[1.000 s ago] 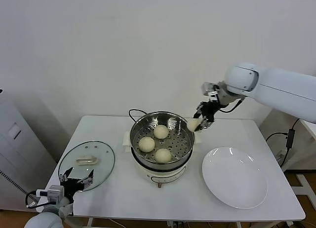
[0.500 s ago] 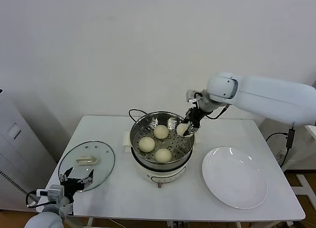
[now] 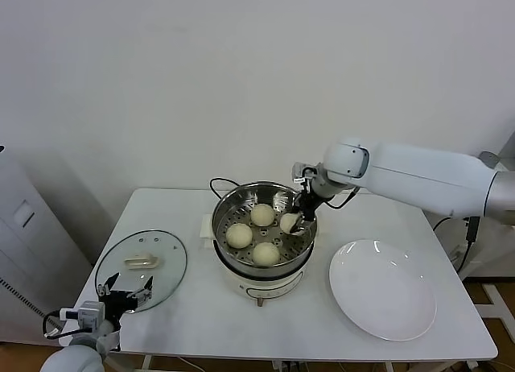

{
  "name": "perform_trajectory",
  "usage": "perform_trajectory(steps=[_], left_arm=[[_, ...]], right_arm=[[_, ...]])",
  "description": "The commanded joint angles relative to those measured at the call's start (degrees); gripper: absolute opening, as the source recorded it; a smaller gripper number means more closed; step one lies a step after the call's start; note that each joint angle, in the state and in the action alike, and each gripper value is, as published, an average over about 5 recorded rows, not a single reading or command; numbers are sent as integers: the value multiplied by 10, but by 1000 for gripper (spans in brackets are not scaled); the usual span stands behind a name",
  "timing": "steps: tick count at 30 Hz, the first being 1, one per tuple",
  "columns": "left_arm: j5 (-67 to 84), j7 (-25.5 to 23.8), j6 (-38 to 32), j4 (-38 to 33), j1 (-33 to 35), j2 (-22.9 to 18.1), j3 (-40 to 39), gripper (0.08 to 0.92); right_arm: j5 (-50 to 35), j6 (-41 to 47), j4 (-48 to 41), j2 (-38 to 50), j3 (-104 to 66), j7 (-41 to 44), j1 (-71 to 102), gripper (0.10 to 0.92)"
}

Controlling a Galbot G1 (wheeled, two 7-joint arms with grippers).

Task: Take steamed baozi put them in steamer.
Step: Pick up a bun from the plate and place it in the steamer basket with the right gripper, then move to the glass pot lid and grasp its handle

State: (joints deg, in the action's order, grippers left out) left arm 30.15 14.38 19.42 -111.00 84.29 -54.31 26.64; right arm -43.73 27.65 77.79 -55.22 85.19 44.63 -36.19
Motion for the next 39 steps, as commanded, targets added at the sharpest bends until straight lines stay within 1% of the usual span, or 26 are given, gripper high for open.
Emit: perform_trajectory(steps=[1, 10, 13, 17, 21, 25, 29, 34, 39], left_arm=[[0, 0, -1, 0, 1, 0, 0, 823], [0, -1, -2, 1, 2, -3, 2, 823], [1, -1, -1, 0, 1, -3, 3, 823], [6, 1, 3, -4, -6, -5, 7, 823], [13, 17, 20, -8, -19, -6, 9, 823], [10, 32, 40, -3, -30, -2, 11, 823], [7, 17, 38, -5, -27, 4, 16, 823], [-4, -6, 14, -6, -21, 10, 18, 823], [-23, -14, -9, -4, -18, 14, 17, 823]], right_arm=[[-2, 6, -6, -7, -6, -16, 24, 534], [-15, 6, -6, 14, -30, -2, 10, 781], [-31, 3, -8, 39, -65, 7, 6, 816], [-65, -10, -11, 86, -127, -8, 20, 822], [-110, -38, -17, 137, -252, -88, 92, 823], [-133, -102, -16, 174, -398, -150, 216, 823], [-126, -157, -6, 192, -542, -192, 350, 823], [-110, -216, 14, 189, -721, -254, 530, 823], [-65, -268, 30, 173, -853, -312, 675, 823]])
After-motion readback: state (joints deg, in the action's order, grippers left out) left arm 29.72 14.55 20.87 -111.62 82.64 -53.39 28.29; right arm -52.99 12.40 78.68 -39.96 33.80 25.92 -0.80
